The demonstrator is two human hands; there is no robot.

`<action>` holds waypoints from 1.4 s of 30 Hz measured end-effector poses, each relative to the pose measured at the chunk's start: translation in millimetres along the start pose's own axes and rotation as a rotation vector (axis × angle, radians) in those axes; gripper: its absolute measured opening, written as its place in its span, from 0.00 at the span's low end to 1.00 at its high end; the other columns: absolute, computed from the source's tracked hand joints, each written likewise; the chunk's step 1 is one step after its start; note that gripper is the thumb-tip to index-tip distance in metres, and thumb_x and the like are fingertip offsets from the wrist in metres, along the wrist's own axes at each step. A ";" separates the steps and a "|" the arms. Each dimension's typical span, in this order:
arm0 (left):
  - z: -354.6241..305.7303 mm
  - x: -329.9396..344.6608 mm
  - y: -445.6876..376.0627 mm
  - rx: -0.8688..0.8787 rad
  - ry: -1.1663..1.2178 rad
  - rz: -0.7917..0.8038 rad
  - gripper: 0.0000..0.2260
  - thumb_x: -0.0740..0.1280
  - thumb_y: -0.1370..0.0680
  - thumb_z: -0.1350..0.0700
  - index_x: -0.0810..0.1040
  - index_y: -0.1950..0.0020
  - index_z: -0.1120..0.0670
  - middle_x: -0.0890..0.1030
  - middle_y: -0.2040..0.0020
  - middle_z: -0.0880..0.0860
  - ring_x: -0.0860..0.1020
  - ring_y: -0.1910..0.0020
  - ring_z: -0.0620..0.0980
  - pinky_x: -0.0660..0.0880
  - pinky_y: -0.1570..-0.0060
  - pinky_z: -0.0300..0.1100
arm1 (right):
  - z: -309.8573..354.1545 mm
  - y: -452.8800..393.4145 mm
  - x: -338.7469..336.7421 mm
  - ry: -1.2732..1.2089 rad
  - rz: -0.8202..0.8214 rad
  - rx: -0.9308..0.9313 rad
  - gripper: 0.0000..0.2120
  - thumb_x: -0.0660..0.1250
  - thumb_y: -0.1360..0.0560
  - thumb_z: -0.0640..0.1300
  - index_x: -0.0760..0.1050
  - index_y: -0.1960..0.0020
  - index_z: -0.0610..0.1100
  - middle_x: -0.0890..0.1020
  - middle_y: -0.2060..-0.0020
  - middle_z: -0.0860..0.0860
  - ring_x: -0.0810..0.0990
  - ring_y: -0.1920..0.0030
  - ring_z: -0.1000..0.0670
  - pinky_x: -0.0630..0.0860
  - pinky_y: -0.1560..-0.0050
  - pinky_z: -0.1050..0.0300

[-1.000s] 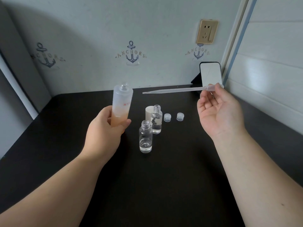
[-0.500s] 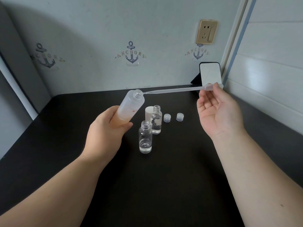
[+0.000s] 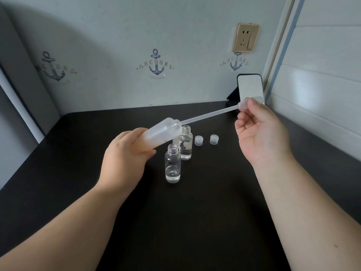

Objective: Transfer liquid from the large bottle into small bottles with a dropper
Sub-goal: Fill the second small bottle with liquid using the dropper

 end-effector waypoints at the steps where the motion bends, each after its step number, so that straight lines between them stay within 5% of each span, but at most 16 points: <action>1: -0.9 0.4 0.2 0.009 -0.011 0.001 0.20 0.76 0.27 0.56 0.79 0.37 0.42 0.74 0.52 0.33 0.69 0.52 0.32 0.64 0.53 0.28 | 0.0 0.5 2.7 0.019 0.033 -0.006 0.10 0.70 0.23 0.38 0.85 0.61 0.44 0.85 0.62 0.49 0.80 0.66 0.53 0.76 0.64 0.62; 8: -2.4 2.3 0.8 0.042 -0.037 -0.003 0.22 0.77 0.27 0.56 0.79 0.34 0.45 0.75 0.46 0.37 0.71 0.44 0.41 0.63 0.49 0.28 | -3.7 13.7 27.3 0.226 0.299 -0.024 0.08 0.69 0.25 0.37 0.86 0.58 0.45 0.86 0.60 0.47 0.83 0.63 0.52 0.77 0.60 0.62; 19: -5.3 4.4 1.3 0.086 -0.075 0.007 0.23 0.78 0.27 0.55 0.79 0.33 0.45 0.75 0.44 0.37 0.70 0.44 0.41 0.63 0.45 0.33 | -26.6 27.8 41.0 0.509 0.434 0.015 0.05 0.73 0.27 0.41 0.87 0.54 0.46 0.87 0.56 0.43 0.86 0.55 0.48 0.79 0.57 0.62; 32: -1.3 4.1 0.5 0.054 -0.066 -0.001 0.23 0.78 0.28 0.54 0.80 0.35 0.43 0.76 0.46 0.37 0.72 0.44 0.42 0.66 0.45 0.38 | -26.1 23.3 37.4 0.450 0.418 0.045 0.05 0.76 0.29 0.42 0.86 0.53 0.44 0.86 0.56 0.44 0.83 0.60 0.49 0.78 0.59 0.60; 42: 3.7 2.4 -1.0 0.012 -0.045 -0.025 0.21 0.77 0.28 0.53 0.80 0.37 0.42 0.76 0.49 0.37 0.73 0.47 0.43 0.65 0.50 0.32 | -14.4 10.0 21.2 0.161 0.224 0.074 0.04 0.72 0.25 0.41 0.84 0.57 0.42 0.86 0.58 0.48 0.82 0.62 0.51 0.78 0.59 0.61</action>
Point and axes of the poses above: each hand's wrist, its own y-axis away from the middle knuckle, its own x-axis out of the palm, z = x × y, the point moved 6 cm from there along -y, towards the middle knuckle
